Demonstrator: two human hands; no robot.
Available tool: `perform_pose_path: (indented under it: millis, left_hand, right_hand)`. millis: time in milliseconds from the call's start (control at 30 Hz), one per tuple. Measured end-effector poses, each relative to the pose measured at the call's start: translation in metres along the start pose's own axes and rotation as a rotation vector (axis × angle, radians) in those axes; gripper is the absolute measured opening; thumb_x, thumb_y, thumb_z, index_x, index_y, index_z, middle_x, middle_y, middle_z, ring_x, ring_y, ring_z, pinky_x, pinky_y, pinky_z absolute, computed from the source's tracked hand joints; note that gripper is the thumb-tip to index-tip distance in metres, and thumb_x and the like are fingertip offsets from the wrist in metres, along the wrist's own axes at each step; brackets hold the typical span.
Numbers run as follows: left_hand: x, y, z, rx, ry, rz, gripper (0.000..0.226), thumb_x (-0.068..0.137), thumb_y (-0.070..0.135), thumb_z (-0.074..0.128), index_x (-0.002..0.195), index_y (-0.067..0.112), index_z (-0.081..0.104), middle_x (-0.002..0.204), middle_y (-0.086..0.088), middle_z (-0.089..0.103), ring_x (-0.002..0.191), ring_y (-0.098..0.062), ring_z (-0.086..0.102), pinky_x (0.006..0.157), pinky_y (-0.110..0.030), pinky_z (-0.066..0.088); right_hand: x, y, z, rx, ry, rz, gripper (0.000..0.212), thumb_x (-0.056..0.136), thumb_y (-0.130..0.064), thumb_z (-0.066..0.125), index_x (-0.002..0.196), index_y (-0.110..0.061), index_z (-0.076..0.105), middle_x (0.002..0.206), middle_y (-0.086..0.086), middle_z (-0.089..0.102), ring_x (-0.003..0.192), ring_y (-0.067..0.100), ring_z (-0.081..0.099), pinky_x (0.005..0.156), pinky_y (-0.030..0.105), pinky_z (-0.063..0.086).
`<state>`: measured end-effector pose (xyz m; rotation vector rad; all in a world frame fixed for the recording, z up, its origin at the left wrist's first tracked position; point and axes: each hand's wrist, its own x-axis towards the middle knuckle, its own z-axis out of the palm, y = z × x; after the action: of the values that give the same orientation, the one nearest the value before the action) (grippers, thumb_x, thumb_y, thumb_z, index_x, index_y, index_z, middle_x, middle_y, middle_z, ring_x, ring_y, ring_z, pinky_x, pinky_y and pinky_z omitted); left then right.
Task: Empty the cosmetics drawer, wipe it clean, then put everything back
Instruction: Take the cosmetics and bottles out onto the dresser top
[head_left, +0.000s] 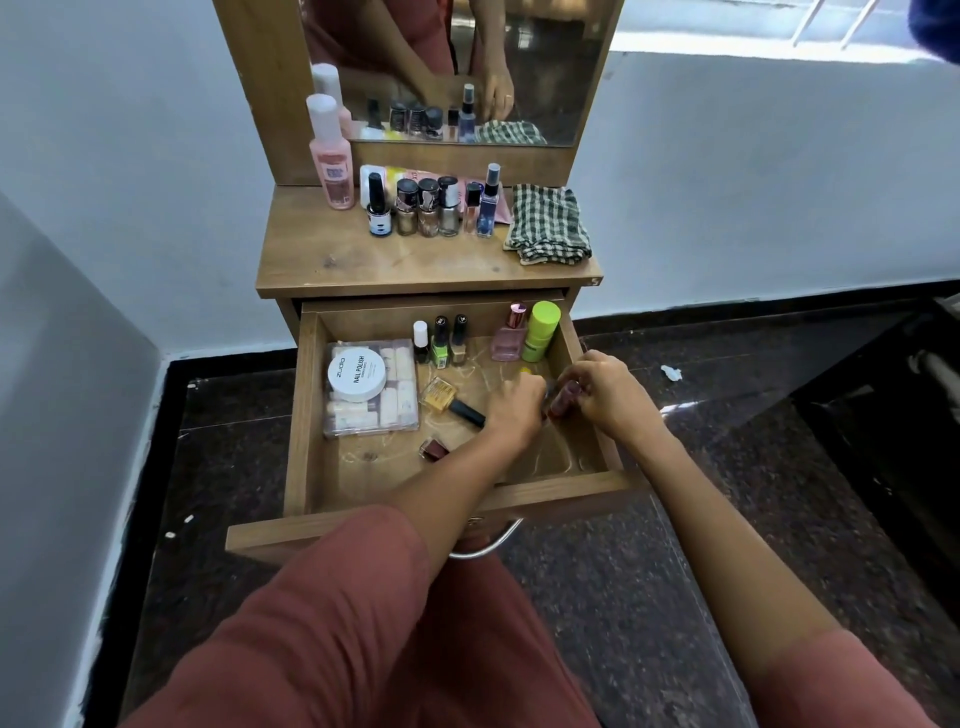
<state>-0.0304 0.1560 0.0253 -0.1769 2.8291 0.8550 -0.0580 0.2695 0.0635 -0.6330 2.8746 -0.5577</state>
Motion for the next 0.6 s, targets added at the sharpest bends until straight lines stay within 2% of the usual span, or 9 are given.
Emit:
perform_pose_path:
  millis: [267, 367, 467, 600]
  left_hand:
    - [0.003, 0.003, -0.006, -0.056, 0.014, -0.093, 0.017, 0.088, 0.01, 0.054, 0.1, 0.0, 0.059, 0.106, -0.023, 0.061, 0.103, -0.037, 0.057, 0.073, -0.038, 0.043]
    - [0.003, -0.002, -0.007, -0.157, 0.048, -0.138, 0.018, 0.084, 0.015, 0.059, 0.098, 0.003, 0.058, 0.094, -0.019, 0.06, 0.093, -0.034, 0.059, 0.065, -0.032, 0.04]
    - [0.002, -0.005, -0.015, -0.239, 0.067, -0.166, 0.022, 0.081, 0.015, 0.064, 0.098, 0.004, 0.06, 0.084, -0.008, 0.054, 0.078, -0.021, 0.053, 0.055, -0.026, 0.035]
    - [0.001, -0.008, -0.032, -0.344, 0.109, -0.121, 0.028, 0.078, 0.01, 0.068, 0.104, 0.007, 0.058, 0.099, -0.009, 0.063, 0.08, -0.018, 0.056, 0.054, -0.022, 0.039]
  right_hand:
    - [0.0, 0.0, 0.0, -0.007, 0.001, 0.001, 0.019, 0.084, -0.005, 0.057, 0.099, -0.006, 0.068, 0.108, 0.01, 0.058, 0.104, 0.026, 0.051, 0.085, 0.044, 0.05]
    - [0.0, 0.001, -0.001, 0.013, 0.002, 0.012, 0.021, 0.083, -0.005, 0.059, 0.102, -0.006, 0.067, 0.108, 0.01, 0.058, 0.103, 0.026, 0.054, 0.086, 0.044, 0.051]
    - [-0.001, -0.002, -0.004, 0.027, 0.02, 0.013, 0.023, 0.083, -0.006, 0.059, 0.105, -0.006, 0.066, 0.106, 0.011, 0.058, 0.099, 0.027, 0.056, 0.084, 0.045, 0.051]
    - [0.001, -0.011, -0.015, 0.056, 0.053, -0.021, 0.022, 0.082, -0.002, 0.06, 0.102, -0.007, 0.068, 0.102, 0.012, 0.059, 0.092, 0.026, 0.059, 0.082, 0.043, 0.053]
